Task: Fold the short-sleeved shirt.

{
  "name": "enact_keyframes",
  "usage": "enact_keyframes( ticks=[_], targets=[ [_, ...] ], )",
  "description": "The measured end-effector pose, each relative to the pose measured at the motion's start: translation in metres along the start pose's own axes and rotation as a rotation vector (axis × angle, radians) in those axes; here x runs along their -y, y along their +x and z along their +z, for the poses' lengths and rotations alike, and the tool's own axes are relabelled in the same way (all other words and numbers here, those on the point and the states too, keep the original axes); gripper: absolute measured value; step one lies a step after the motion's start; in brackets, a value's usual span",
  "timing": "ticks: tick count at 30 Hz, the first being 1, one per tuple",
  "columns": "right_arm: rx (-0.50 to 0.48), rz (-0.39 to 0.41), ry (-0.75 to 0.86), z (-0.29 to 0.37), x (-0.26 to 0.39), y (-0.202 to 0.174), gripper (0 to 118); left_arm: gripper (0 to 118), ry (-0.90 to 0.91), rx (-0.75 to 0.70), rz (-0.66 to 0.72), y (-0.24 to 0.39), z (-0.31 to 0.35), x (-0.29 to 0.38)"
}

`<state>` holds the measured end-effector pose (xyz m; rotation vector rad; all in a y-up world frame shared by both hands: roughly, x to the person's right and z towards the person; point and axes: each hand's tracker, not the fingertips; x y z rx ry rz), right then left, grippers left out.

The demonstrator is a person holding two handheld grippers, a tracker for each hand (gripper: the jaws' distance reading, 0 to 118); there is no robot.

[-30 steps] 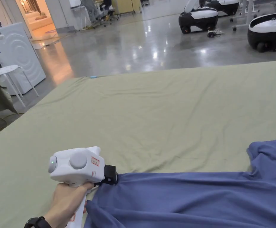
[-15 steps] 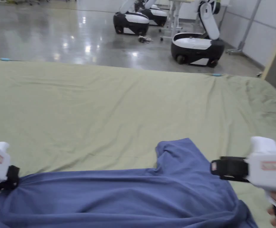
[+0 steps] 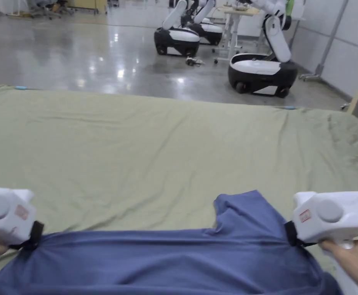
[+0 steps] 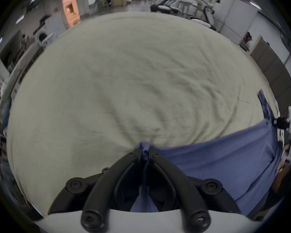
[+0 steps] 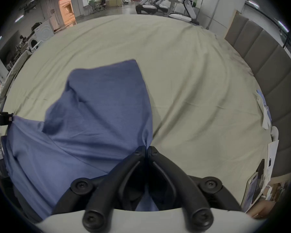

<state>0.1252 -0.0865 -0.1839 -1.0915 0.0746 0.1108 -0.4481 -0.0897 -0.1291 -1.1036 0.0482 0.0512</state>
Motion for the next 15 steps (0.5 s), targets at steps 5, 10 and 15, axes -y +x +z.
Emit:
enact_keyframes(
  ticks=[5,10,15],
  targets=[
    [-0.147,-0.073,0.175,0.089,0.043,0.015,2,8,0.185,0.134,-0.061,-0.016,0.095,0.042],
    [-0.143,-0.061,0.265,0.159,0.124,0.014,2,8,0.28,0.17,-0.052,-0.035,0.154,0.121],
    [-0.17,-0.145,0.275,0.176,0.204,0.015,2,8,0.288,0.235,-0.02,-0.047,0.158,0.201]
  ],
)
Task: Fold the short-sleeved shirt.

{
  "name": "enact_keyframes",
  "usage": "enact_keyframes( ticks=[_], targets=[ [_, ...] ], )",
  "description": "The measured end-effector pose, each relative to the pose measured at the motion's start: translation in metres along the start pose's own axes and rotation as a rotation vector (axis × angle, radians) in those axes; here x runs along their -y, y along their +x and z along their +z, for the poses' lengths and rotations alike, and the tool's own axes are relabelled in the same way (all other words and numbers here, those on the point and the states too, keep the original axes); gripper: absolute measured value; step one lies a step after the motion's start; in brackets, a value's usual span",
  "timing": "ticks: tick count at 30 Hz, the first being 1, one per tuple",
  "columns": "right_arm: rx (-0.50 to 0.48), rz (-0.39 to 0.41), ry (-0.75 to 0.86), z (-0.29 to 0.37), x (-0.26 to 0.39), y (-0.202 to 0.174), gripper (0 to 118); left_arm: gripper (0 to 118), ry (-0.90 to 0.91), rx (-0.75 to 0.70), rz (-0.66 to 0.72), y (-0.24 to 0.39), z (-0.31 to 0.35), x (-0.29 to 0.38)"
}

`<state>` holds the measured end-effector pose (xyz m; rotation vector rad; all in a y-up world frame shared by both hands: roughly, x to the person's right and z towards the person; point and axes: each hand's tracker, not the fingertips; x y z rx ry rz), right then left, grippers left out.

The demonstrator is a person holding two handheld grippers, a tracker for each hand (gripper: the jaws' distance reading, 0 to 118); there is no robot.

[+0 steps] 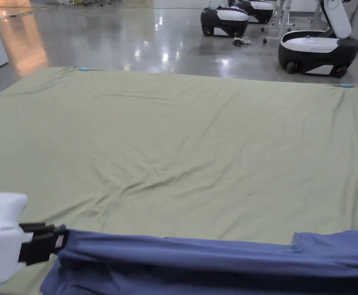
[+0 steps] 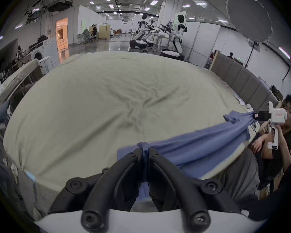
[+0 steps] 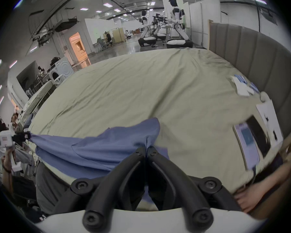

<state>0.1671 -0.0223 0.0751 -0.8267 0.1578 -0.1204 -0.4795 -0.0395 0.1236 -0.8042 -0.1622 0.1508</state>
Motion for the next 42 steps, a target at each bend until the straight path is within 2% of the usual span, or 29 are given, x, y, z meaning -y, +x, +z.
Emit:
enact_keyframes(
  ticks=[8,9,10,11,12,13,14,16,20,26,30,33,34,35,37,40,42],
  targets=[
    [0.047,0.005,-0.05,-0.023,0.05,-0.008,2,8,-0.031,0.006,0.06,-0.015,-0.025,0.052],
    [0.047,0.007,-0.051,-0.025,0.052,-0.009,2,11,-0.019,0.002,0.068,-0.019,-0.026,0.053],
    [0.049,0.012,-0.05,-0.026,0.054,-0.011,4,25,-0.009,-0.014,0.085,-0.022,-0.027,0.053],
    [0.053,0.017,-0.045,-0.025,0.054,-0.009,25,51,0.014,-0.048,0.105,-0.022,-0.026,0.051],
    [0.052,0.015,-0.028,-0.022,0.055,-0.01,55,65,0.044,-0.082,0.101,-0.021,-0.023,0.05],
    [0.048,0.009,-0.018,-0.021,0.055,-0.01,90,70,0.085,-0.089,0.099,-0.02,-0.017,0.047],
    [0.049,-0.001,-0.009,-0.016,0.053,-0.013,104,70,0.149,-0.099,0.093,-0.016,-0.006,0.042],
    [0.06,-0.004,0.072,0.001,0.048,-0.015,98,70,0.251,-0.13,0.062,0.004,0.018,0.033],
    [0.051,0.018,0.259,0.042,0.032,-0.037,99,70,0.462,-0.176,-0.082,0.048,0.066,0.012],
    [0.023,0.044,0.445,0.081,0.016,-0.082,99,69,0.57,-0.219,-0.111,0.095,0.095,0.007],
    [-0.046,0.043,0.474,0.081,0.017,-0.104,95,68,0.628,-0.19,-0.104,0.114,0.101,0.009],
    [-0.072,0.074,0.463,0.069,0.025,-0.112,91,67,0.627,-0.198,-0.126,0.125,0.1,0.01],
    [-0.07,0.089,0.456,0.067,0.027,-0.116,83,63,0.627,-0.194,-0.151,0.128,0.1,0.011],
    [-0.067,0.111,0.453,0.063,0.029,-0.12,65,49,0.627,-0.188,-0.17,0.131,0.1,0.012],
    [-0.06,0.135,0.444,0.058,0.031,-0.127,41,18,0.622,-0.192,-0.173,0.127,0.097,0.016],
    [-0.067,0.145,0.446,0.055,0.036,-0.138,2,14,0.607,-0.145,-0.168,0.126,0.096,0.019],
    [-0.038,0.143,0.451,0.053,0.035,-0.143,0,7,0.564,-0.133,-0.16,0.123,0.093,0.021]
  ],
)
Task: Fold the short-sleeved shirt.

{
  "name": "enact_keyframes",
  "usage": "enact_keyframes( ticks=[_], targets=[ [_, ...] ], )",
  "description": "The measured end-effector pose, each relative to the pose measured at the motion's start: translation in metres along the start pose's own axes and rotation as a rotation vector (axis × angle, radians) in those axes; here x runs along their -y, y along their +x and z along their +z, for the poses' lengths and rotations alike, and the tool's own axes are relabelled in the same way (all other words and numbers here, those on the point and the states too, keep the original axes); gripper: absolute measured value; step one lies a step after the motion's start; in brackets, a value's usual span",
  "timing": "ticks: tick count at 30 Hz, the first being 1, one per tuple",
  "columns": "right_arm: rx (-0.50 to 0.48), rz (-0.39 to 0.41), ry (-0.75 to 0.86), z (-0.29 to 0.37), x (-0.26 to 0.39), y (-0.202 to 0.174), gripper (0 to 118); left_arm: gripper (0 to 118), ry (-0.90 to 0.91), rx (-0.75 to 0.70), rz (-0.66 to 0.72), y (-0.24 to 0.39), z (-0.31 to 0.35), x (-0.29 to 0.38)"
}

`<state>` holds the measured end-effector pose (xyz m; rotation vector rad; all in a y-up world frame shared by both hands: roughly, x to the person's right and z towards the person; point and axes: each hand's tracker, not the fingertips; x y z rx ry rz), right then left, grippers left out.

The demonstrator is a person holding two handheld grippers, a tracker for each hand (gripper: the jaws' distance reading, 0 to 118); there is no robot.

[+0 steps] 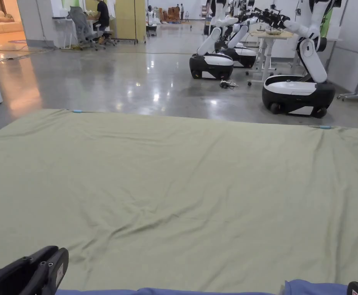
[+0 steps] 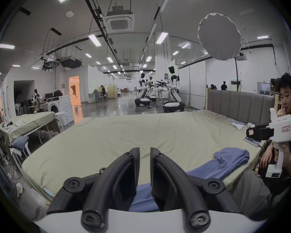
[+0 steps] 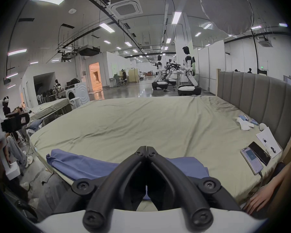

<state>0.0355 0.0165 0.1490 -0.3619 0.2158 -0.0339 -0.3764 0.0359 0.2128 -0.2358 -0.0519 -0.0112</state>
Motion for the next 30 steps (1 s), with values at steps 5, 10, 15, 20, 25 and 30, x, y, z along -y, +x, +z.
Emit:
enact_keyframes(
  ticks=[5,10,15,20,25,30],
  targets=[
    [-0.028,0.005,-0.01,-0.005,-0.001,-0.004,0,2,0.002,0.004,0.087,-0.006,0.001,0.009],
    [-0.02,0.05,0.009,-0.005,0.0,-0.013,0,2,0.005,0.016,0.131,-0.011,0.0,0.006],
    [-0.014,0.062,0.019,-0.008,0.004,-0.017,0,2,0.018,0.004,0.109,-0.012,0.002,0.006],
    [-0.034,0.047,-0.003,-0.011,0.009,-0.016,0,2,0.0,-0.007,0.074,-0.015,0.003,0.009],
    [-0.044,0.047,-0.018,-0.009,0.014,-0.012,0,8,-0.071,0.023,0.178,-0.044,0.003,0.023],
    [-0.086,-0.036,-0.046,-0.013,0.019,-0.005,0,75,-0.199,0.129,0.611,-0.111,-0.029,0.07]
  ],
)
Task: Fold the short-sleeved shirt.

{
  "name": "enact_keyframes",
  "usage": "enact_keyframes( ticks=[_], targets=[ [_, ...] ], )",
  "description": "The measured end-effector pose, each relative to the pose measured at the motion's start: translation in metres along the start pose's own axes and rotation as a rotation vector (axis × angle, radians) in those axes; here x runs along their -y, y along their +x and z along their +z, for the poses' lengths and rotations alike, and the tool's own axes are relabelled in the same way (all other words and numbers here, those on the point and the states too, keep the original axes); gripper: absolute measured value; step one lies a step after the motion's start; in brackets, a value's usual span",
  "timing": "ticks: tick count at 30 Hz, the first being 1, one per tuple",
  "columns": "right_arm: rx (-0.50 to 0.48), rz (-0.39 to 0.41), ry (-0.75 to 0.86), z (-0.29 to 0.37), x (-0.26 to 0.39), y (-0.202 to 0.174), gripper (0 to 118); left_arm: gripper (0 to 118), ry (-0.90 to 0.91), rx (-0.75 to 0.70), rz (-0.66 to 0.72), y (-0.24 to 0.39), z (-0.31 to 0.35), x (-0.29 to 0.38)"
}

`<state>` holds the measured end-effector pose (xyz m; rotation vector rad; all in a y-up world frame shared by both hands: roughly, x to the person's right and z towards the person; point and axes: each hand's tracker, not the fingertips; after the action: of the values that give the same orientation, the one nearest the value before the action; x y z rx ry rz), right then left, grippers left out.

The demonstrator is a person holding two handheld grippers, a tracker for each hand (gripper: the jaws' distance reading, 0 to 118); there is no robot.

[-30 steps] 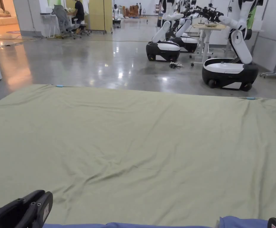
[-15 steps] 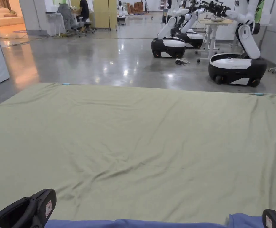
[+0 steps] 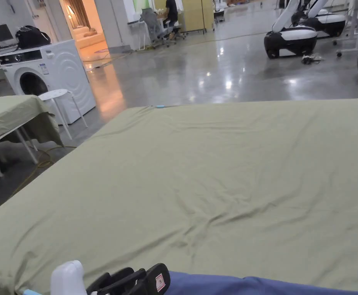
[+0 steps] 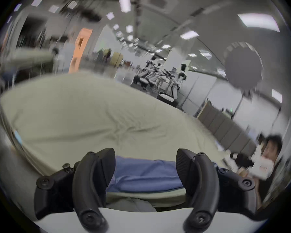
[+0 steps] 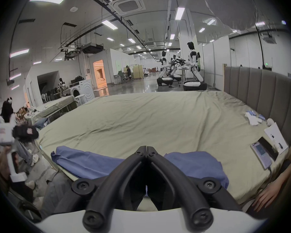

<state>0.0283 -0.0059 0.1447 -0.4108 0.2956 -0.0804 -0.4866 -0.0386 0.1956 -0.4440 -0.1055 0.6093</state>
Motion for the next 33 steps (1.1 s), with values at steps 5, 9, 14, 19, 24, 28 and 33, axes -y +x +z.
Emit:
enact_keyframes(
  ticks=[5,9,14,19,24,28,33],
  targets=[
    [0.007,-0.035,-0.012,0.004,0.003,0.004,0,75,-0.188,-0.016,0.188,-0.07,-0.049,0.01],
    [0.012,-0.069,-0.027,0.004,0.005,0.007,0,74,-0.202,0.071,0.364,-0.101,-0.08,0.02],
    [0.008,-0.118,-0.034,0.004,0.006,0.006,0,40,-0.199,0.179,0.555,-0.106,-0.106,0.032],
    [0.02,-0.096,-0.055,0.002,0.006,0.0,0,13,-0.23,0.243,0.62,-0.102,-0.125,0.04],
    [0.022,-0.1,-0.06,0.004,0.003,0.003,0,11,-0.136,0.196,0.636,-0.1,-0.109,0.009],
    [0.028,-0.104,-0.066,0.006,0.007,0.011,0,11,-0.062,0.149,0.523,-0.102,-0.094,-0.051],
    [0.027,-0.128,-0.073,0.004,0.012,0.017,0,11,-0.064,-0.014,0.249,-0.058,-0.083,-0.101]
  ],
)
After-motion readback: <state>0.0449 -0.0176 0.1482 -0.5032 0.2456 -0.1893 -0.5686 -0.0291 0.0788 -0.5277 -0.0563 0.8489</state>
